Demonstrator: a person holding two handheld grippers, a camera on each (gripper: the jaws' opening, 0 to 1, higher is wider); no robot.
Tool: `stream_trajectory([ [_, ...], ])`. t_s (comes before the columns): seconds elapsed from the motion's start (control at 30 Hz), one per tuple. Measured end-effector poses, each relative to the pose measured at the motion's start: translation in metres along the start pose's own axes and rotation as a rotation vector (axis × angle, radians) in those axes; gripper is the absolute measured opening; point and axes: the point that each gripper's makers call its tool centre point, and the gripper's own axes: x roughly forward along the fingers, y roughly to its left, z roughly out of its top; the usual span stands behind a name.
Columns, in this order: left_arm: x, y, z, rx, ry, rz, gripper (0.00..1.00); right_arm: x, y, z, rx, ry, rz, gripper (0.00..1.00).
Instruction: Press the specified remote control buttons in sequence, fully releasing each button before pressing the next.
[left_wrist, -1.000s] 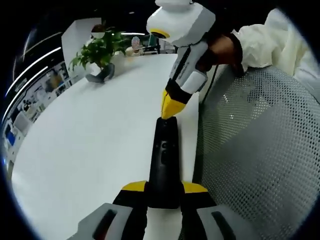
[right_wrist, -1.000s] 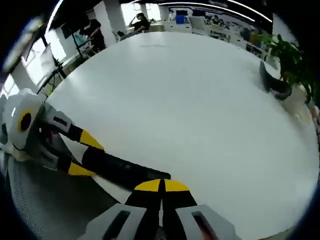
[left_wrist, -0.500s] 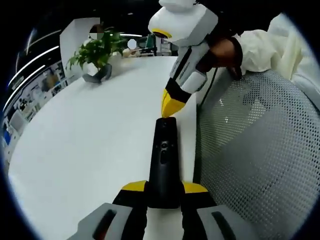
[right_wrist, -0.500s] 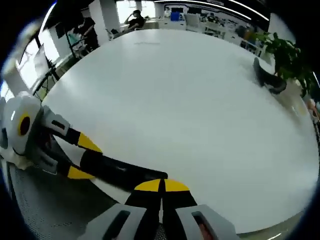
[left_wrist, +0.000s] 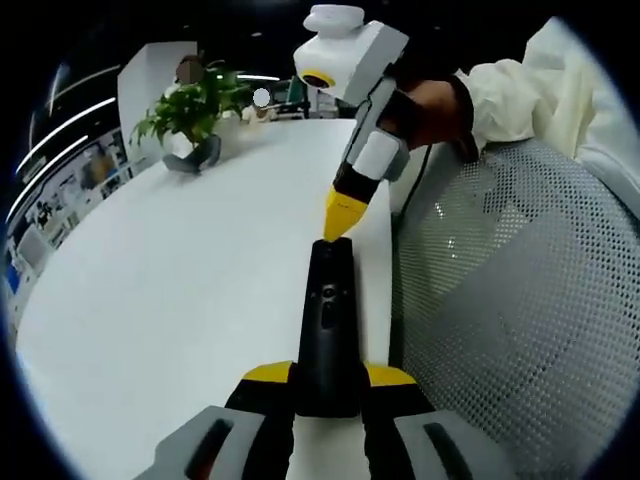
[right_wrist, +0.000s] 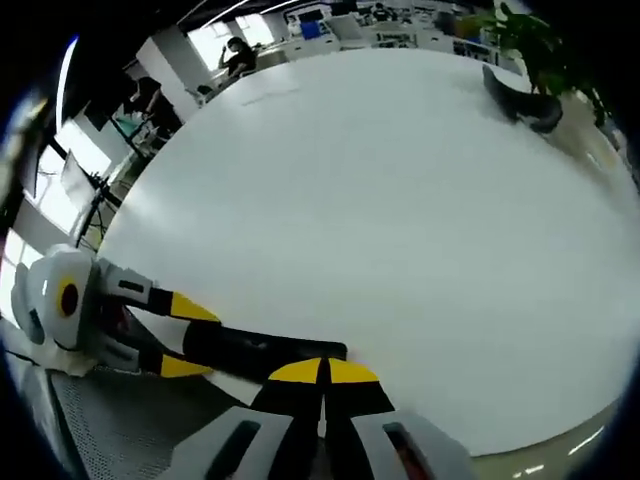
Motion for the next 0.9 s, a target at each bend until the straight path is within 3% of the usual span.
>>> stream_trajectory([
  [0.53,0.0009,0.0004,0.0008,-0.004,-0.01,0.002,0.25,0.0011,-0.0002,-0.0014,-0.098,0.0,-0.029,0.0],
  [0.9,0.0009,0.0006,0.0011,0.004,-0.008,-0.002,0.25,0.0005,-0.0027,0.0,0.018,-0.014,0.01,0.0],
])
